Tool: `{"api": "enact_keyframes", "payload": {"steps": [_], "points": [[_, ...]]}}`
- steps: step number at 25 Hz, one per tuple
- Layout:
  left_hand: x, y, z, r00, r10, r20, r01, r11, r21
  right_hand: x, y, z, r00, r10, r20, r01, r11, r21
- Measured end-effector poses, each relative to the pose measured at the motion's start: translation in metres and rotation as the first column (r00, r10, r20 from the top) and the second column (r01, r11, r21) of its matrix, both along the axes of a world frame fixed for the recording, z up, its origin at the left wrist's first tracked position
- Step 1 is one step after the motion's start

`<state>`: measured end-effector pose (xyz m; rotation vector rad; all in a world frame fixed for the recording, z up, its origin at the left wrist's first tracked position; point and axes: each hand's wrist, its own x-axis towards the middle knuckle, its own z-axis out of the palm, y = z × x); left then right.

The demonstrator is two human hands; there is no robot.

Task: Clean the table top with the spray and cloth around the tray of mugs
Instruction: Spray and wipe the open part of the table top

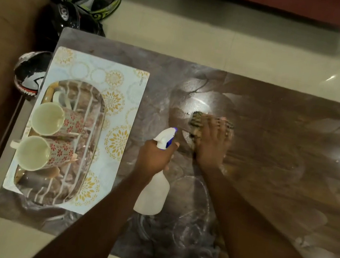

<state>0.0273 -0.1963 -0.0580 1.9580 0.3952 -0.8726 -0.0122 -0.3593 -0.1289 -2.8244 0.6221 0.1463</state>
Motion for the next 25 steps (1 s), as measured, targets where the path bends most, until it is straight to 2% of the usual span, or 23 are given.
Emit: {"api": "enact_keyframes", "payload": {"steps": [1,3,4,5,7,8,9,10,11,12,13,14,15,17,18,19,20,22,23,24,25], "points": [[-0.006,0.002,-0.002,1.000,-0.008,0.008,0.008,0.999,0.034,-0.013,0.023,-0.003,0.986,0.158,0.052,-0.158,0.987,-0.004],[-0.019,0.009,-0.005,0.999,-0.035,0.024,0.033,0.994,0.100,-0.065,0.028,-0.005,0.834,0.550,0.039,-0.550,0.835,-0.017],[-0.023,0.013,-0.002,0.999,-0.033,0.009,0.032,0.994,0.106,-0.084,0.009,-0.002,0.794,0.608,0.026,-0.608,0.794,-0.010],[-0.029,0.017,0.000,1.000,-0.014,-0.010,0.014,0.995,0.098,-0.091,-0.005,0.002,0.817,0.576,0.029,-0.576,0.817,-0.026],[-0.033,0.018,0.003,0.999,0.020,-0.029,-0.017,0.997,0.080,-0.074,-0.010,0.006,0.956,0.294,-0.003,-0.293,0.955,-0.045],[-0.037,0.018,0.001,1.000,0.014,-0.015,-0.013,0.996,0.084,-0.061,0.007,0.007,0.991,0.133,-0.025,-0.134,0.991,-0.026],[-0.037,0.016,0.000,1.000,0.011,0.003,-0.011,0.996,0.091,-0.054,0.030,0.005,0.998,0.055,-0.035,-0.055,0.998,0.008],[-0.042,0.014,0.000,1.000,0.007,0.019,-0.008,0.995,0.100,-0.060,0.053,-0.001,0.995,0.093,-0.020,-0.093,0.995,0.028],[-0.048,0.013,0.002,0.999,0.007,0.046,-0.012,0.994,0.107,-0.078,0.067,-0.006,0.967,0.255,0.018,-0.255,0.966,0.030],[-0.053,0.014,0.004,0.999,0.006,0.049,-0.011,0.994,0.108,-0.104,0.067,-0.006,0.890,0.455,0.031,-0.456,0.889,0.029],[-0.058,0.017,0.006,0.999,0.006,0.045,-0.010,0.995,0.098,-0.131,0.051,-0.008,0.811,0.583,0.038,-0.584,0.811,0.039],[-0.065,0.020,0.009,0.999,0.009,0.035,-0.011,0.997,0.070,-0.151,0.030,-0.006,0.797,0.602,0.046,-0.603,0.797,0.035],[-0.072,0.023,0.010,1.000,0.011,0.024,-0.013,0.999,0.050,-0.157,0.014,-0.003,0.846,0.533,0.033,-0.534,0.845,0.027],[-0.089,0.023,0.010,0.999,-0.023,0.046,0.020,0.998,0.065,-0.145,0.008,-0.001,0.982,0.186,-0.022,-0.186,0.983,0.009],[-0.098,0.021,0.009,0.998,-0.042,0.049,0.038,0.997,0.066,-0.134,0.023,0.002,0.996,0.077,-0.040,-0.076,0.997,0.028],[-0.104,0.020,0.006,0.998,-0.045,0.051,0.042,0.997,0.063,-0.130,0.040,0.000,0.996,0.081,-0.033,-0.079,0.994,0.073],[-0.115,0.020,0.006,0.997,-0.051,0.050,0.048,0.997,0.060,-0.142,0.056,-0.003,0.981,0.193,0.020,-0.194,0.976,0.100],[-0.130,0.023,0.005,0.995,-0.063,0.071,0.059,0.996,0.060,-0.187,0.055,-0.006,0.846,0.528,0.074,-0.531,0.847,0.028],[-0.137,0.026,0.005,0.994,-0.075,0.084,0.071,0.996,0.058,-0.204,0.037,-0.005,0.823,0.562,0.080,-0.564,0.826,-0.003],[-0.145,0.028,0.006,0.994,-0.080,0.077,0.077,0.996,0.045,-0.209,0.022,-0.005,0.865,0.495,0.085,-0.495,0.869,-0.026],[-0.151,0.029,0.006,0.995,-0.074,0.063,0.072,0.997,0.031,-0.206,0.016,-0.003,0.944,0.325,0.065,-0.323,0.946,-0.028]]}}
